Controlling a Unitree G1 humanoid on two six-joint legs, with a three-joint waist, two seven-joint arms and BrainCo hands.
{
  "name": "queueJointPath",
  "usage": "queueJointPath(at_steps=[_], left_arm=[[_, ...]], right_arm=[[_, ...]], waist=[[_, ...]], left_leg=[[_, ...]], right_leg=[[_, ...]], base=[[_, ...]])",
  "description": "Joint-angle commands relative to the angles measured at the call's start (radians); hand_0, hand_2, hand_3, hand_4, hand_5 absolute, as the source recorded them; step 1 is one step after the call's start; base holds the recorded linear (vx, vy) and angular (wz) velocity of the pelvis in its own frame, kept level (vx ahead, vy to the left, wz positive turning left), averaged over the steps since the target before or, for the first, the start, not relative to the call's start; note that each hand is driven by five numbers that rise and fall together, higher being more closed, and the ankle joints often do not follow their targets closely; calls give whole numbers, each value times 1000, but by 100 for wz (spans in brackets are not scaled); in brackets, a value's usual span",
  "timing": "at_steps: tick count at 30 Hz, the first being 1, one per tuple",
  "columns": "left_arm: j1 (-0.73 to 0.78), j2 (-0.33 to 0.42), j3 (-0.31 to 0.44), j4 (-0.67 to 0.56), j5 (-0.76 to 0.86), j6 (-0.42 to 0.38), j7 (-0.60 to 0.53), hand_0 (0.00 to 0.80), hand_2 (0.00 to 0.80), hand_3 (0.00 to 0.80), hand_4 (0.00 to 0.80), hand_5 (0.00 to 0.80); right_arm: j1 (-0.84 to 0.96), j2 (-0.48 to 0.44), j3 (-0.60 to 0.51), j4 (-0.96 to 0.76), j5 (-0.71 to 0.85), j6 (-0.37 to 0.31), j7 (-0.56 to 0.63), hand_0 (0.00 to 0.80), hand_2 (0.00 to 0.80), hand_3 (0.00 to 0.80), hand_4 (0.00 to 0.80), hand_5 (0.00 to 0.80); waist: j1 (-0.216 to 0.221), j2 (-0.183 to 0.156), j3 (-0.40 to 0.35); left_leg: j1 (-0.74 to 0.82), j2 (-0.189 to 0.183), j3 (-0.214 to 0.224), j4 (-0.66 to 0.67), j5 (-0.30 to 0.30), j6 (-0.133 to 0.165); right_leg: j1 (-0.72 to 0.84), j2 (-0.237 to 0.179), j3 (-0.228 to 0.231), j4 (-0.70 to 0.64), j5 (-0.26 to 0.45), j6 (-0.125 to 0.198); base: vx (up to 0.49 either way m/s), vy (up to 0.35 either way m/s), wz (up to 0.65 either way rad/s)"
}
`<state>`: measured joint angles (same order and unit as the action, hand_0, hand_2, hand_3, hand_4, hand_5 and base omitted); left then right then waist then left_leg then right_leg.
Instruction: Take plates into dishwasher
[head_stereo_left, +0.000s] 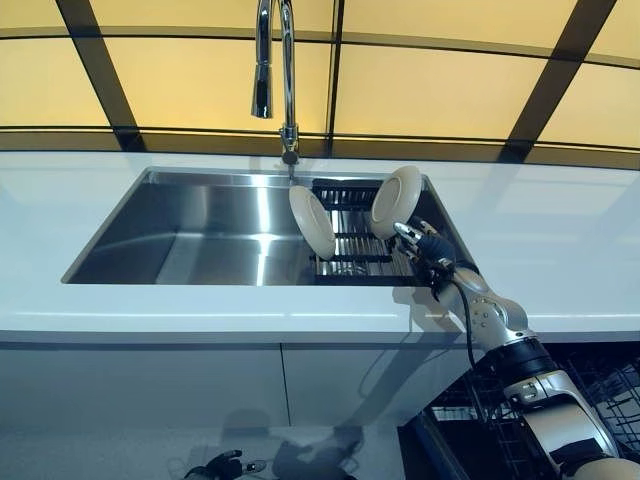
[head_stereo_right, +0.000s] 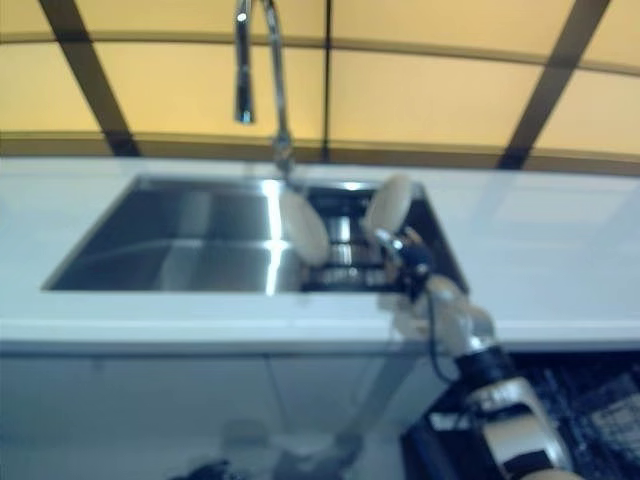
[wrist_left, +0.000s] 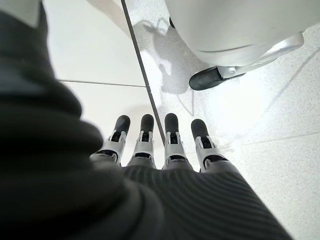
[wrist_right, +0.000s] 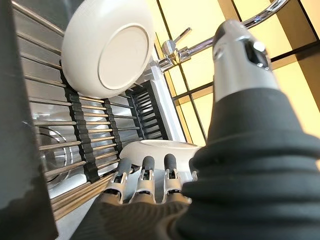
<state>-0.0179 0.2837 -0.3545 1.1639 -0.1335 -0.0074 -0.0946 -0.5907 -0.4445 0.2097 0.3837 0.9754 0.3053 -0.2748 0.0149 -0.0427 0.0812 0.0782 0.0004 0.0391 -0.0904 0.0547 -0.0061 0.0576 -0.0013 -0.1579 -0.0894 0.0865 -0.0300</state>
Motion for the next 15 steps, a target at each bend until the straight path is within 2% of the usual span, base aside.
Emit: queueJointPath(at_steps=[1,9,15], left_arm=[[-73,0,-64,66,-12,-12,-6,0,0,0,0,0],[-86,3,-77,62,-23,-5,-8,0,0,0,0,0],[-86,7,-82,68,-21,-6,-12,0,0,0,0,0]], right_arm=[[-161,-3,-21,69,49,-67,-22,0,0,0,0,0],[-213,-22,-34,153,58,-81,-69,0,0,0,0,0],[-249,-58,-39,246,37,-76,-62,0,0,0,0,0]], waist=[[27,-3,6],[36,-2,11],[43,-2,12]], left_leg=[[29,-67,26,3,-122,78],[28,-69,22,3,-123,79],[32,-71,14,3,-123,80]], right_leg=[[50,13,18,2,-99,27],[49,12,16,2,-96,28],[55,10,11,2,-96,29]], base=[[0,0,0],[-8,5,2],[-1,1,1]])
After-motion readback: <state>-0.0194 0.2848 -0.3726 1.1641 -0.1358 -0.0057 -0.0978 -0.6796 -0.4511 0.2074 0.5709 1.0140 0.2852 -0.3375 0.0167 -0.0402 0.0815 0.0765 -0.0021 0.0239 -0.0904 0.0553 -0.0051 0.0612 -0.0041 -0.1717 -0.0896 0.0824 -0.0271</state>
